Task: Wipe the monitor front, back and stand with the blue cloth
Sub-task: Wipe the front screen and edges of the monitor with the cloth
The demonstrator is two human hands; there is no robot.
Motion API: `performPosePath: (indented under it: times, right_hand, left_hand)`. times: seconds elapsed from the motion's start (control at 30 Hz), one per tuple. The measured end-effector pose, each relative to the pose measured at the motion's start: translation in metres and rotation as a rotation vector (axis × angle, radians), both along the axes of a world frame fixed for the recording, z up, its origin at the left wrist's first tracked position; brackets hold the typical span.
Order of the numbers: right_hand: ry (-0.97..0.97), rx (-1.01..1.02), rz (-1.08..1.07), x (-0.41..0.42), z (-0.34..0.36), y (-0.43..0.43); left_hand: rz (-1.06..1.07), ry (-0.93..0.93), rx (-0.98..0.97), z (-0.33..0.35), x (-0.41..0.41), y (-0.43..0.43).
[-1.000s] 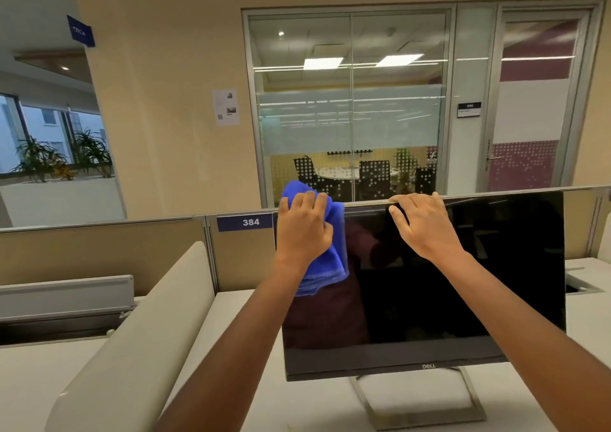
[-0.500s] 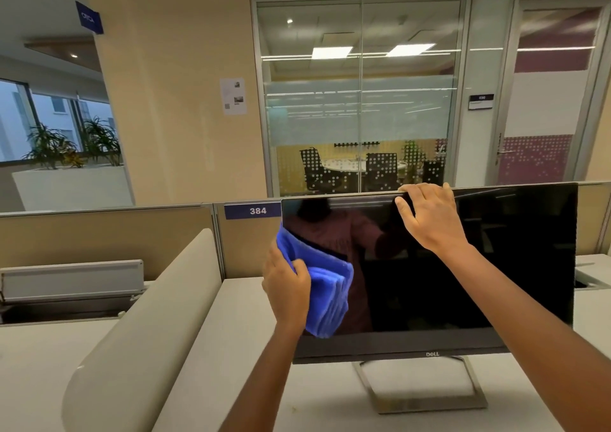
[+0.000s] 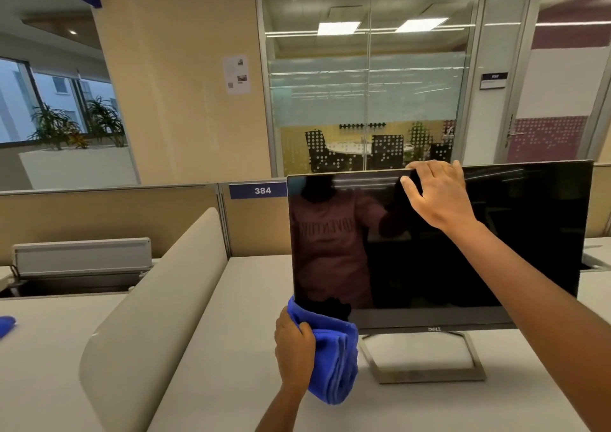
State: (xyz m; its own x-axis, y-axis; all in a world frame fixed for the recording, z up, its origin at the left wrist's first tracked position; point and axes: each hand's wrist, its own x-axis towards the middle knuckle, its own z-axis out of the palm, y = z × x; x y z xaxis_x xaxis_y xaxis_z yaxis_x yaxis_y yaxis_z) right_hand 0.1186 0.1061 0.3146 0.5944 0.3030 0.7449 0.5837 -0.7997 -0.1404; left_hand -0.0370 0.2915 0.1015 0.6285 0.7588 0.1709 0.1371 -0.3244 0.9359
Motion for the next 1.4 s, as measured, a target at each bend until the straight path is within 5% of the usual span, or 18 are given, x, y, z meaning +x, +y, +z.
performPosePath:
  times: [0.33,0.5,0.8,1.4]
  right_hand:
    - [0.032,-0.042,0.012,0.001,0.002,-0.003]
    - [0.028,-0.033,0.015,-0.001,0.002,-0.003]
    - [0.020,-0.021,0.009,-0.001,0.001,-0.001]
    - [0.068,-0.064,0.029,-0.002,0.004,-0.005]
  left_hand:
    - [0.025,-0.589,0.186,0.157,0.008,0.010]
    - [-0.031,-0.454,0.320,0.177,0.034,0.017]
    - [0.032,-0.223,0.307,0.076,0.020,-0.001]
    - [-0.097,0.082,-0.010,-0.028,-0.016,-0.011]
